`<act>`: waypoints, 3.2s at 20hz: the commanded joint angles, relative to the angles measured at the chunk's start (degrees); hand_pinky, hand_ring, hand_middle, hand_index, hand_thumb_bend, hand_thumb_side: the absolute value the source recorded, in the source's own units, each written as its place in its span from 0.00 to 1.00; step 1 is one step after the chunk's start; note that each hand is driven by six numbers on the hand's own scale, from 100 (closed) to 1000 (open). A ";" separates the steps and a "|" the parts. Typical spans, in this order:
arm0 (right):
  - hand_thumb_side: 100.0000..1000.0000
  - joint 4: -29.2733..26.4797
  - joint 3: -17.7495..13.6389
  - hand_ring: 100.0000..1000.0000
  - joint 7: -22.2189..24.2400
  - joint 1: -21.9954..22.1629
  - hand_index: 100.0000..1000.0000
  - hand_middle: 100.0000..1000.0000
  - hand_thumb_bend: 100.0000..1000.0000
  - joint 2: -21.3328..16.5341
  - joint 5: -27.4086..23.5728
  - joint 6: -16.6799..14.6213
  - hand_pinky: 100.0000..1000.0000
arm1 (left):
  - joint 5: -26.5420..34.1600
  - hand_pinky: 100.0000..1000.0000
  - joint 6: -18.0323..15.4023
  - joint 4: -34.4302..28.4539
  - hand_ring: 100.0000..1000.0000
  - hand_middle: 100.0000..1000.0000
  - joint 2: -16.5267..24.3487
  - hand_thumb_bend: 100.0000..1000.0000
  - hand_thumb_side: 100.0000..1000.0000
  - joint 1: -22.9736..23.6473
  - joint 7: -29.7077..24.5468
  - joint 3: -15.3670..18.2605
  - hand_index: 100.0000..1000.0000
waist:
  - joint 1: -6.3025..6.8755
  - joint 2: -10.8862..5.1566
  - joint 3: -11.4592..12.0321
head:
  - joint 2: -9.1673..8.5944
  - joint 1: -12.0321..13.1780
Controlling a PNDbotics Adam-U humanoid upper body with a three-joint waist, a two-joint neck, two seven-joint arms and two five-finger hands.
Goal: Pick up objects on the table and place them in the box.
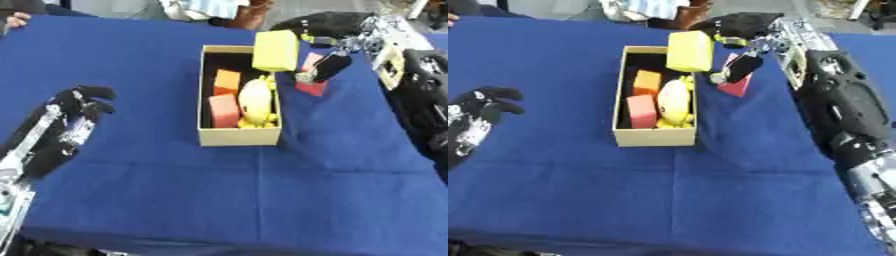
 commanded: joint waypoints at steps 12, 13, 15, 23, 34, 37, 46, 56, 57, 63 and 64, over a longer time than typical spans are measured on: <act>0.50 -6.22 1.55 1.00 8.28 -0.81 1.00 1.00 0.00 -1.55 0.11 -2.54 0.94 | 0.03 0.82 -0.14 -0.70 0.68 0.72 1.06 0.00 0.77 -0.31 0.14 0.57 0.83 | -0.31 -0.94 0.19 | 0.27 0.12; 0.49 -6.64 1.90 1.00 8.30 -0.99 1.00 1.00 0.01 -0.98 1.01 -2.53 0.95 | 0.05 0.82 -0.15 -0.71 0.68 0.72 1.02 0.00 0.77 -0.29 0.12 0.54 0.83 | -0.27 -0.90 0.28 | 0.27 -0.03; 0.49 -7.51 2.60 1.00 8.47 -1.13 1.00 1.00 0.09 0.00 2.97 -2.45 0.95 | 0.07 0.82 -0.17 -0.73 0.68 0.72 0.95 0.00 0.78 -0.29 0.03 0.45 0.83 | -0.18 -0.81 0.32 | 0.27 -0.16; 0.50 -8.33 4.24 1.00 7.88 -0.84 1.00 1.00 0.34 3.00 11.37 -2.83 0.97 | 0.01 0.82 -0.26 -0.70 0.68 0.72 0.76 0.00 0.78 -0.21 -0.39 0.14 0.83 | 0.10 -0.56 0.43 | 0.27 -0.84; 0.59 -5.39 4.30 1.00 2.79 -0.57 1.00 1.00 0.39 5.82 22.74 -1.64 0.97 | 0.12 0.83 -0.31 -0.62 0.68 0.72 0.57 0.00 0.79 -0.20 -0.77 -0.12 0.83 | -0.07 -0.64 0.99 | 0.27 -1.99; 0.58 -4.77 3.78 1.00 0.54 -0.48 1.00 1.00 0.40 5.88 25.34 -1.73 0.97 | 0.13 0.83 -0.29 -0.60 0.68 0.72 0.57 0.00 0.79 -0.20 -0.78 -0.12 0.83 | -0.17 -0.69 1.00 | 0.27 -1.98; 0.30 -0.11 -1.90 1.00 -6.16 0.36 1.00 1.00 0.04 2.94 25.11 -2.60 0.94 | 0.05 0.83 -0.20 -0.55 0.68 0.72 0.58 0.00 0.79 0.03 -0.56 0.17 0.83 | -0.42 -0.77 0.65 | 0.27 -0.95; 0.10 11.66 -11.19 1.00 -11.57 0.13 1.00 1.00 0.00 0.20 15.95 -5.75 0.89 | -0.14 0.83 -0.21 -0.49 0.68 0.72 0.48 0.00 0.79 0.20 -0.52 0.27 0.83 | -0.27 -0.58 0.07 | 0.27 0.02; 0.11 12.24 -11.39 0.99 -11.59 0.14 1.00 1.00 0.00 0.10 14.94 -5.89 0.89 | -0.15 0.83 -0.22 -0.50 0.68 0.72 0.47 0.00 0.79 0.21 -0.50 0.29 0.83 | -0.25 -0.57 0.04 | 0.27 0.08; 0.11 12.36 -11.39 0.98 -10.20 -0.19 1.00 1.00 0.00 -0.42 8.72 -6.35 0.88 | -0.20 0.83 -0.25 -0.50 0.68 0.72 0.46 0.00 0.79 0.30 -0.47 0.35 0.83 | -0.20 -0.57 -0.01 | 0.27 0.25; 0.11 12.33 -11.53 0.97 -10.08 -0.27 1.00 1.00 0.00 -0.49 7.74 -6.46 0.88 | -0.20 0.83 -0.26 -0.50 0.68 0.72 0.46 0.00 0.79 0.32 -0.47 0.35 0.83 | -0.20 -0.59 -0.02 | 0.27 0.27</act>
